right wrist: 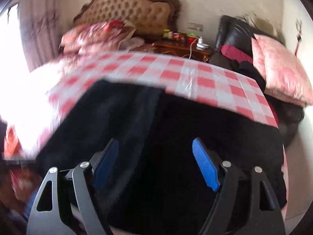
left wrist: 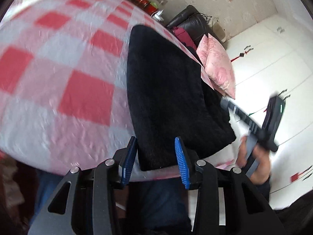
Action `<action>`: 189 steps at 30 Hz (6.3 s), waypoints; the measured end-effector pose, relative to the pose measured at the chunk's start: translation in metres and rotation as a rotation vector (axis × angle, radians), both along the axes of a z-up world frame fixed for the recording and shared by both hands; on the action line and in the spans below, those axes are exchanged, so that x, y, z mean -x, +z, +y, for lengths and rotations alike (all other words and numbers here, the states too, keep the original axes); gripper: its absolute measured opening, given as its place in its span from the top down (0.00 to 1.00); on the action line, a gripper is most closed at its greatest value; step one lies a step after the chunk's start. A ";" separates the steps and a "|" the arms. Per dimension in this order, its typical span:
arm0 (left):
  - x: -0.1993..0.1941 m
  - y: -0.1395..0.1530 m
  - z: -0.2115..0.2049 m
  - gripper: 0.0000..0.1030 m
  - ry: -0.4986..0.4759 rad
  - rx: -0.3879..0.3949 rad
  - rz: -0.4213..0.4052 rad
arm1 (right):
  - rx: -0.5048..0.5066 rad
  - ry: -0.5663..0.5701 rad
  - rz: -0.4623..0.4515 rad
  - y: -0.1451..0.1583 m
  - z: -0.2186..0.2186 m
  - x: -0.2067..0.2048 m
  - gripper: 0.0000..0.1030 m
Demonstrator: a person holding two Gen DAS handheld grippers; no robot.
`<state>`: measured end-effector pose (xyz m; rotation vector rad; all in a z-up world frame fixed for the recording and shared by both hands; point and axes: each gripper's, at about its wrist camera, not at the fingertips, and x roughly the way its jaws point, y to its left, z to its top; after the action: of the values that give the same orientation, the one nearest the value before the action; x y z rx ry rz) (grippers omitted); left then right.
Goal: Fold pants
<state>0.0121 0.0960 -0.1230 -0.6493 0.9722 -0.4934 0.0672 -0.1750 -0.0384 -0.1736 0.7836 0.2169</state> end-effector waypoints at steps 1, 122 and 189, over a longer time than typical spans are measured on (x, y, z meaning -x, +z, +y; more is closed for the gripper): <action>0.000 -0.002 0.000 0.64 0.008 0.016 0.001 | 0.037 0.002 0.008 -0.009 0.003 0.006 0.24; 0.018 0.100 -0.064 0.93 -0.117 -0.186 -0.462 | 0.087 0.179 0.343 0.052 0.191 -0.180 0.84; -0.224 0.028 -0.253 0.69 -0.299 -0.110 -0.008 | -0.448 -0.316 0.211 -0.042 -0.254 -0.001 0.52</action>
<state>0.2358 -0.1573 -0.0955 -0.4039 1.0866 -0.6998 0.0678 -0.4295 -0.0800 0.3998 0.9391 0.1073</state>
